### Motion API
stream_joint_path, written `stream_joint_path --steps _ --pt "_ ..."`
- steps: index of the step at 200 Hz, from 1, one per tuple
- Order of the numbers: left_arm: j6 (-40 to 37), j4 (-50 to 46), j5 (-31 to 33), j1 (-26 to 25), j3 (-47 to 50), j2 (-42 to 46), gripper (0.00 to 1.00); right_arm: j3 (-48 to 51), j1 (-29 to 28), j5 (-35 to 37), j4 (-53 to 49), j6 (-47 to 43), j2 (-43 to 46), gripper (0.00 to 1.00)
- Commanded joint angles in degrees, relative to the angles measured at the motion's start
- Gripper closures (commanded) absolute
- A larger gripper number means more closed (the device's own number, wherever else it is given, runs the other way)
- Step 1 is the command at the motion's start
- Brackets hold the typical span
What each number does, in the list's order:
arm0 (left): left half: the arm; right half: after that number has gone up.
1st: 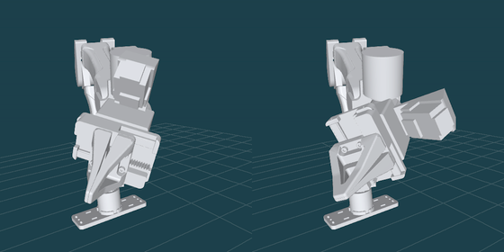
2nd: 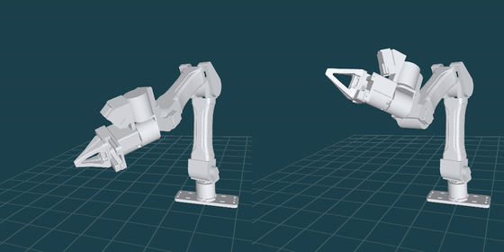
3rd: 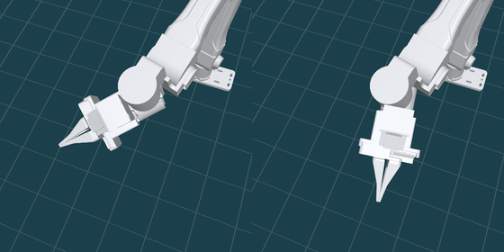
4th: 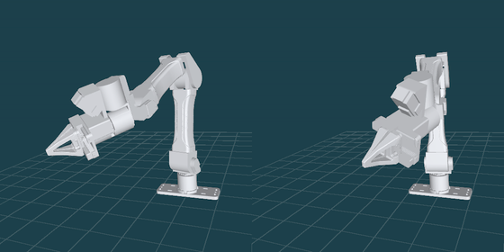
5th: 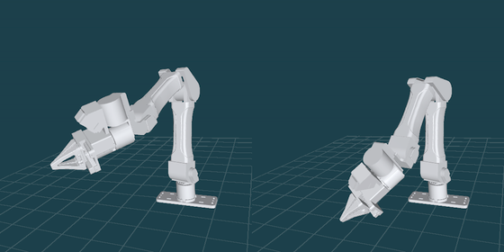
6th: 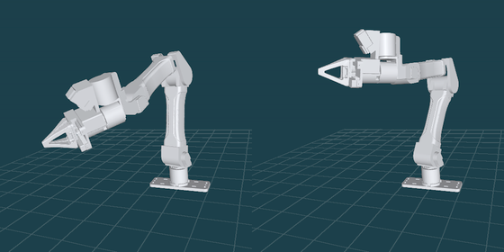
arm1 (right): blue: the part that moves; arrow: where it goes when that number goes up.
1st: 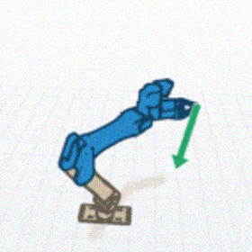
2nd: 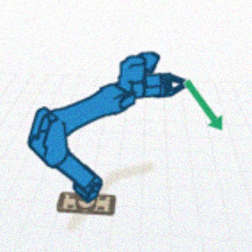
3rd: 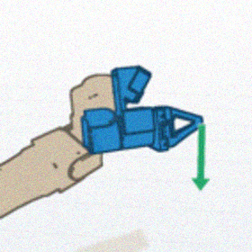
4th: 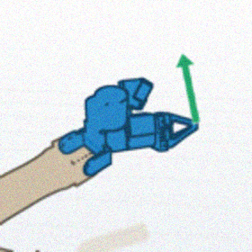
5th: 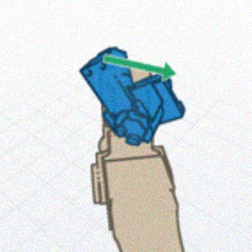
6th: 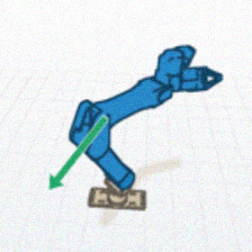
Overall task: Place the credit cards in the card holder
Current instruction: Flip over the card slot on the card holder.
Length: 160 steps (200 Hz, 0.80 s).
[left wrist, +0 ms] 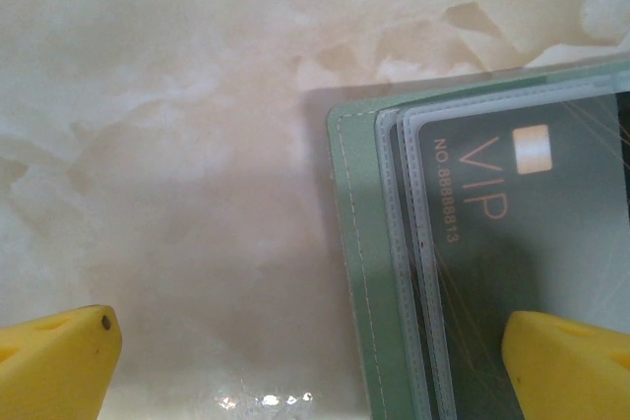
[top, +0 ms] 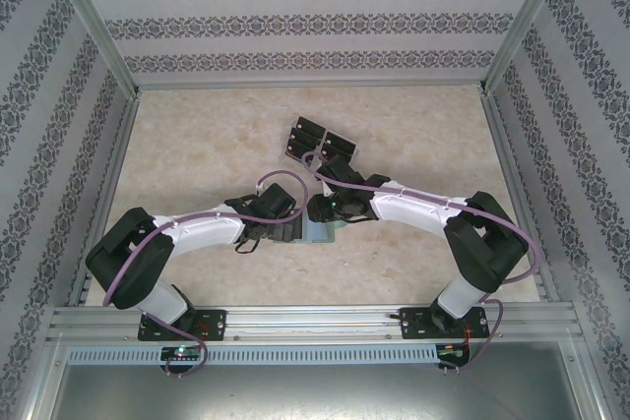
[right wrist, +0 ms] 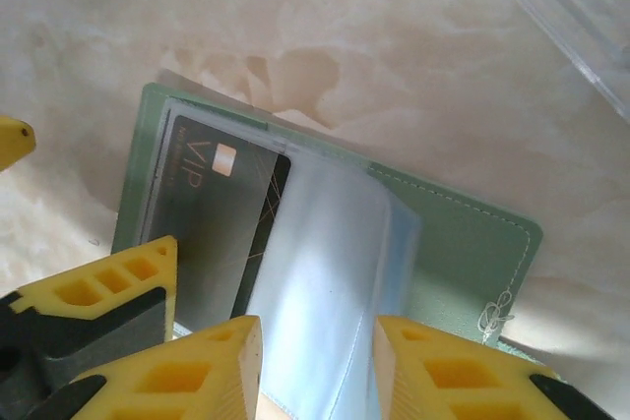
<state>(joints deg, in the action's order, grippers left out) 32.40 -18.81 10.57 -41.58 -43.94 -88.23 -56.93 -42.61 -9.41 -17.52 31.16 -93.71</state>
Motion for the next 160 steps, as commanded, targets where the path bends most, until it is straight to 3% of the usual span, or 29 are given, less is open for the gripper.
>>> stream_joint_path --steps 1,160 --pt "0.56 -0.70 1.18 0.51 -0.29 -0.08 0.00 -1.19 -0.37 2.46 -1.75 0.28 1.25 0.64" --pt "0.86 -0.79 1.03 0.54 -0.15 0.39 0.00 -1.34 0.32 5.96 -0.68 -3.20 -8.51 0.58"
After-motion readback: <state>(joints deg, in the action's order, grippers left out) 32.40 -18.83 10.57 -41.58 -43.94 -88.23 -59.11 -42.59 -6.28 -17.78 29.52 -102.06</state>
